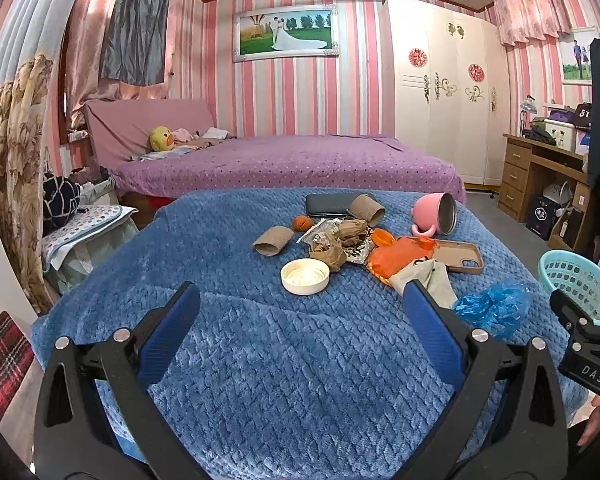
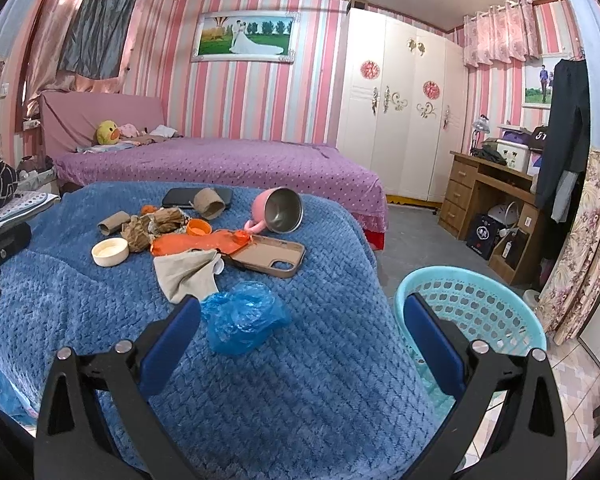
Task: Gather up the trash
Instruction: 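Grasp the blue plastic bag with the right gripper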
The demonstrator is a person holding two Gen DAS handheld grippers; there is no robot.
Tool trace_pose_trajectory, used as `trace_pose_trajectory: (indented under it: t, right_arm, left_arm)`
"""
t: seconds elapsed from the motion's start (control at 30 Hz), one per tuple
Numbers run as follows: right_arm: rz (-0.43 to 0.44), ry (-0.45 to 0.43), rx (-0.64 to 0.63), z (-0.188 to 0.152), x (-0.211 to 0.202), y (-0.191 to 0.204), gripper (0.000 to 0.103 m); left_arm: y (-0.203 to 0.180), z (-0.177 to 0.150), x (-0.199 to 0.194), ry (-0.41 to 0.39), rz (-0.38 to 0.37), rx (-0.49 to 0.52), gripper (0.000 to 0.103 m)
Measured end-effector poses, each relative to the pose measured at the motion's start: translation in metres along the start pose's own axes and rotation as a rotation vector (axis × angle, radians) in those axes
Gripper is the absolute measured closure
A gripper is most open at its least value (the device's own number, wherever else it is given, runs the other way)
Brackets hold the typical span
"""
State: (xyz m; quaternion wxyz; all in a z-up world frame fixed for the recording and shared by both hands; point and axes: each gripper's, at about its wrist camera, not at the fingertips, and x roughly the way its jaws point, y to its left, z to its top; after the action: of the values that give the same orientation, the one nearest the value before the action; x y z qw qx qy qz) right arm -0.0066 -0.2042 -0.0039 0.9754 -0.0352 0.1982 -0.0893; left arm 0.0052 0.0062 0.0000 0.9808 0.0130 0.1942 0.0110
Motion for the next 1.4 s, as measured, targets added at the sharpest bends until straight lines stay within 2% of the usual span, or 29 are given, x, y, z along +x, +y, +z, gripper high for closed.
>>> trace_pose_trajectory:
  t: [0.27,0.43,0.57,0.7,0.77,0.93,0.97,1.03,1.2,1.3,1.4]
  right_arm:
    - [0.028,0.023,0.009,-0.002,0.019,0.004,0.004]
    - [0.055,0.082,0.019,-0.005,0.044,0.009,0.004]
    - [0.061,0.123,-0.003,-0.008,0.065,0.015,0.004]
    - [0.076,0.177,-0.015,-0.014,0.087,0.021,0.005]
    - [0.101,0.200,-0.019,-0.017,0.094,0.023,0.014]
    - [0.211,0.251,-0.023,-0.020,0.107,0.031,0.061]
    - [0.231,0.246,-0.020,-0.019,0.105,0.031,0.065]
    - [0.237,0.214,-0.014,-0.015,0.098,0.026,0.068]
    - [0.204,0.165,0.028,-0.002,0.085,-0.002,0.068]
    - [0.181,0.165,0.063,0.005,0.085,-0.021,0.068]
    - [0.159,0.160,0.081,0.012,0.082,-0.039,0.068]
  left_arm:
    - [0.001,0.012,0.014,-0.008,0.012,0.026,0.005]
    - [0.005,0.024,0.034,0.004,0.015,0.030,0.005]
    - [0.005,0.021,0.050,0.038,0.036,0.034,0.005]
    - [0.011,0.020,0.058,0.056,0.010,-0.006,0.005]
    - [0.012,0.019,0.064,0.060,0.028,-0.010,0.005]
    - [0.017,0.018,0.081,0.127,0.003,-0.057,0.005]
    - [0.017,0.018,0.082,0.131,0.005,-0.056,0.005]
    - [0.013,0.017,0.082,0.133,0.013,-0.045,0.005]
    - [-0.012,0.023,0.080,0.124,0.021,0.012,0.005]
    - [-0.029,0.029,0.084,0.129,-0.011,0.018,0.005]
    - [-0.052,0.026,0.101,0.182,-0.054,0.019,0.005]
